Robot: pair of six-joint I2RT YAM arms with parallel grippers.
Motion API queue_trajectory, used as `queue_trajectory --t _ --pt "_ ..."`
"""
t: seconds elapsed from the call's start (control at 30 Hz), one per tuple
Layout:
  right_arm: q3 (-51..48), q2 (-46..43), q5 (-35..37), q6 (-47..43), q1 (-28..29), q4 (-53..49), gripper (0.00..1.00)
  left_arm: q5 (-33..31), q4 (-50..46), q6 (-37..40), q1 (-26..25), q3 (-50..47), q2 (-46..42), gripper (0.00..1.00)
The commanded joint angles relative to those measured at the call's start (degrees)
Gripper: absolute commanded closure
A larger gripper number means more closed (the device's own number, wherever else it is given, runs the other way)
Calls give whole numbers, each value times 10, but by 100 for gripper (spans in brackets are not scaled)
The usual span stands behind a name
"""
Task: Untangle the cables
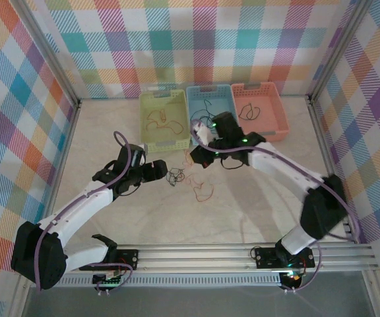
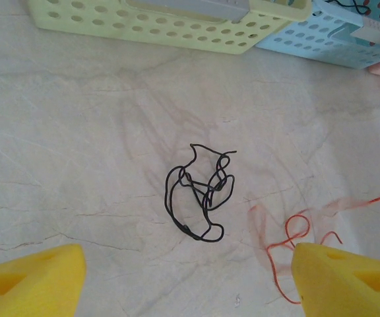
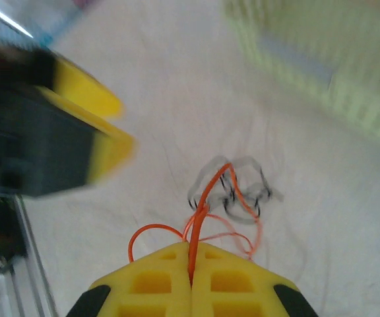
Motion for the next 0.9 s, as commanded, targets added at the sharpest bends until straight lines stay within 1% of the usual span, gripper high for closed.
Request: queue_trajectory --t 0.0,0.1,0.2,0.3,0.4,0.6,0.77,0.87 --pt "14 -48 5 -19 -4 23 100 4 14 -10 12 -10 2 18" --pt "56 -70 5 -15 -5 33 100 4 16 -13 15 -14 0 18" --pt "94 -75 5 -6 -6 67 100 5 16 -14 16 -19 0 18" --pt "152 -54 13 2 -8 84 100 6 17 -14 19 -22 -1 18" --pt "223 -16 39 13 -11 88 100 8 17 -14 21 -23 -1 18" --pt "377 95 59 44 -28 99 100 11 15 -19 24 -29 -7 18" --pt "515 216 64 82 -40 108 100 10 17 -24 26 -44 -17 18" --pt "604 305 65 110 -48 109 100 13 16 -26 27 -48 -21 18"
